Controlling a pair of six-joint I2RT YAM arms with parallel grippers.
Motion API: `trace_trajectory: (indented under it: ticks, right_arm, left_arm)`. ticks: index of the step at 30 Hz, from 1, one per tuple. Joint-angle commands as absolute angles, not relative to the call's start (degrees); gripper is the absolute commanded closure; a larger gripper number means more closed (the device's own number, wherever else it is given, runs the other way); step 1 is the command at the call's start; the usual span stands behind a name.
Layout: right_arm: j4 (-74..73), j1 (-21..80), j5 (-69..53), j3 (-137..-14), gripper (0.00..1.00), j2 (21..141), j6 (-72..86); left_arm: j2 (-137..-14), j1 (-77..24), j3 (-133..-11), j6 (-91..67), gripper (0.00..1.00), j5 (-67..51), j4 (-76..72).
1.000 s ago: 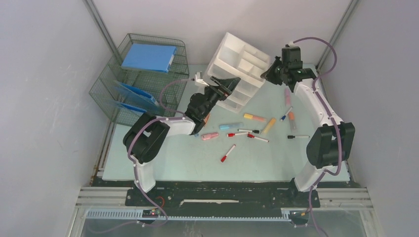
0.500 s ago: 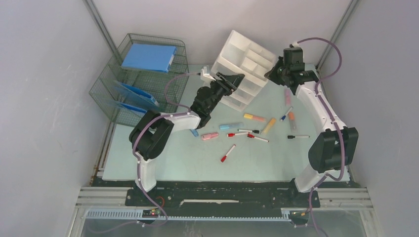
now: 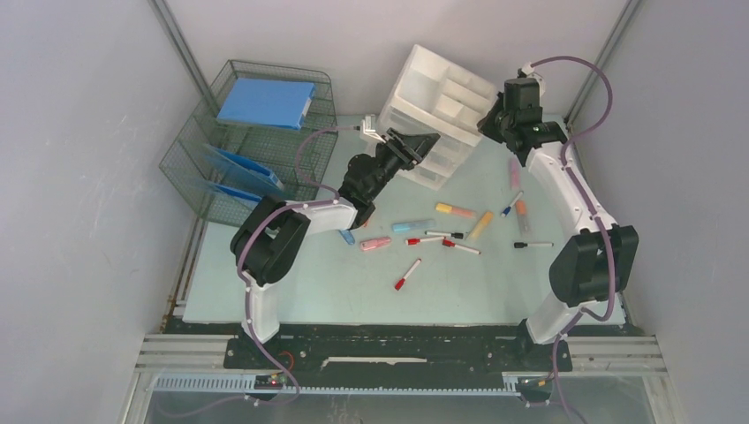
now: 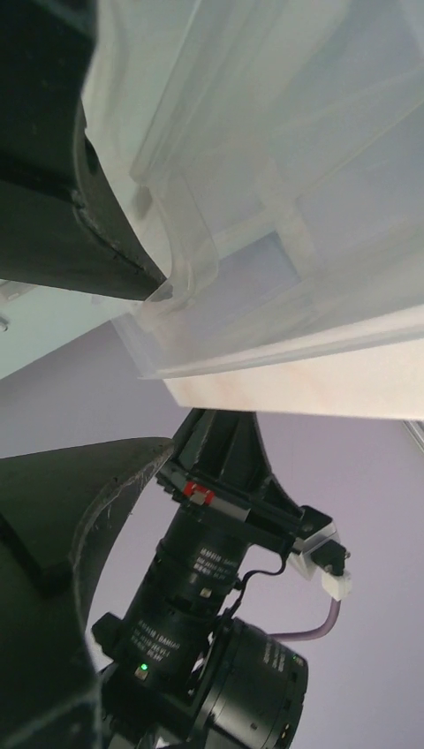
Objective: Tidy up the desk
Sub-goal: Open the drawer in the storage box.
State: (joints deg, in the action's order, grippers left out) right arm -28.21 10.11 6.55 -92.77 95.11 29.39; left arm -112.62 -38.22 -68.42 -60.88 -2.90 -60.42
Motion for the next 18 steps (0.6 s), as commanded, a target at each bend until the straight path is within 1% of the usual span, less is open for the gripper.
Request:
trace_trajectory:
  ticks: [1, 18]
  right_arm:
    - [-19.4, 9.6, 10.6, -98.8, 1.0, 96.3, 31.2]
    - [-15.8, 10.1, 16.8, -99.0, 1.0, 98.3, 25.5]
  left_arm:
    - [-111.1, -38.7, -71.0, -63.2, 0.4, -5.9, -70.9]
    - [-112.0, -38.9, -63.3, -68.8, 0.4, -3.0, -78.9]
